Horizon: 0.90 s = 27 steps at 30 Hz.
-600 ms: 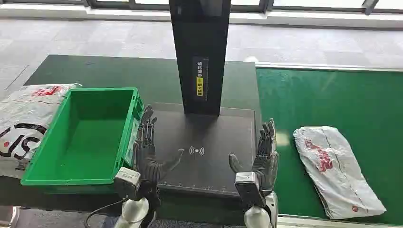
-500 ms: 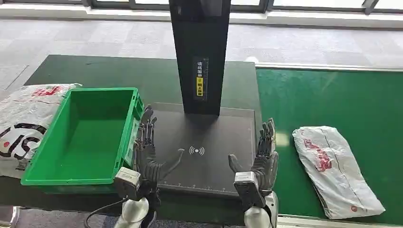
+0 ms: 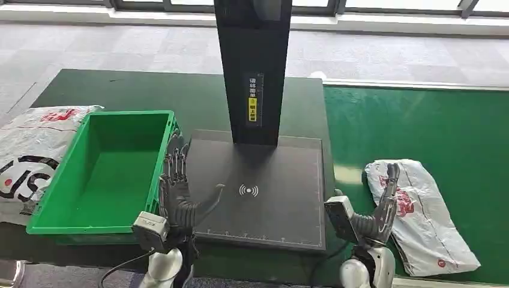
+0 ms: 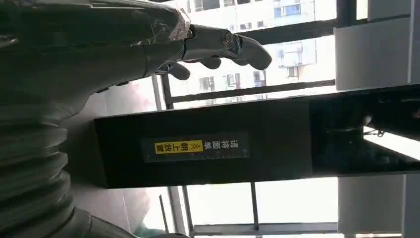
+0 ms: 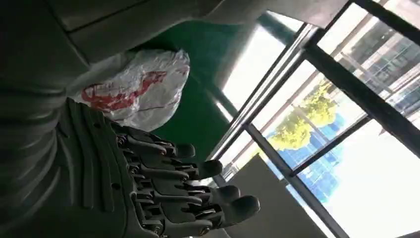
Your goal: Moved the parcel from conveyor to table for the left to box.
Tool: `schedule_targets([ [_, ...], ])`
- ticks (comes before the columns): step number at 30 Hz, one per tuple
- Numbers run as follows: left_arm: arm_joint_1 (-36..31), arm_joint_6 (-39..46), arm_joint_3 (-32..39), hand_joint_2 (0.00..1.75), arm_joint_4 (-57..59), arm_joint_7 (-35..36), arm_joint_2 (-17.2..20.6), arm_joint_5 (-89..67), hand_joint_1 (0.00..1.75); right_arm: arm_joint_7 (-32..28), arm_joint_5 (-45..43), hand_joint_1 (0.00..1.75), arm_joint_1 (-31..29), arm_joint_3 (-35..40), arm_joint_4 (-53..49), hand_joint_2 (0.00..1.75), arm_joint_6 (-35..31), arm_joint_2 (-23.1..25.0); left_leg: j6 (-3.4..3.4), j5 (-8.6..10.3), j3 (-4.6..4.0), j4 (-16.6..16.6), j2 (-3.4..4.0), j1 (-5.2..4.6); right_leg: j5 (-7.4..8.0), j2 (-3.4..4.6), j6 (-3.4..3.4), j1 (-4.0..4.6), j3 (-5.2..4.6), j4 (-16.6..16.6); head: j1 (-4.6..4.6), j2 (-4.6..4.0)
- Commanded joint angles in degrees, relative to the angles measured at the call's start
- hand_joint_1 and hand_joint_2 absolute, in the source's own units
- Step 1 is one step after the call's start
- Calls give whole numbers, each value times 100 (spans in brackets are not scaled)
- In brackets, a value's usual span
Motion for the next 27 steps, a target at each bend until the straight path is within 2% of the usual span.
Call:
schedule_targets([
  [1, 228, -37, 458, 175, -24, 22, -358, 24, 0, 350, 341, 0, -410, -1620, -37, 175, 15, 297, 7, 2, 8, -9, 6, -1, 3, -3, -9, 2, 3, -8, 0, 0],
  [4, 228, -37, 458, 175, -24, 22, -358, 24, 0, 350, 341, 0, -410, -1620, -37, 175, 15, 297, 7, -1, 25, -9, 12, -2, 1, 3, -6, 2, 2, -7, 0, 0],
  [8, 228, -37, 458, 175, -24, 22, -358, 24, 0, 350, 341, 0, -410, -1620, -37, 175, 15, 297, 5, -1, -9, -6, 15, -1, 1, 8, -5, 2, -1, -4, 2, 0],
  [10, 230, -19, 491, 175, -6, 22, -361, 42, 0, 448, 561, 0, -503, -1930, 17, 175, 15, 297, 7, 0, -6, -10, 15, -1, 1, 5, -6, 2, 2, -7, 0, 0],
  [14, 230, -19, 491, 175, -6, 22, -361, 42, 0, 448, 561, 0, -503, -1930, 17, 175, 15, 297, 6, -2, -3, -9, 16, -1, 0, 8, -5, 2, 3, -6, 0, 0],
  [17, 232, -12, 546, 175, -41, 22, -361, 53, 0, 408, 685, 0, -642, -2197, 184, 175, 15, 297, 5, -2, -3, -8, 16, 0, 0, 8, -5, 2, 3, -6, 0, 0],
  [23, 182, -14, 590, 175, -61, 22, -361, -7, 0, 383, 952, 0, -1275, -3123, 1170, 175, 15, 193, 5, 0, -2, -9, 15, 2, 3, 8, -3, 5, 9, -10, 0, 0],
  [27, 204, 9, 621, 175, -85, 22, -361, -18, 0, 908, 1302, 0, -1523, -3144, 2246, 175, 15, -183, 9, 1, 25, -20, 20, 5, 7, 9, -7, 9, 21, -25, 0, 0],
])
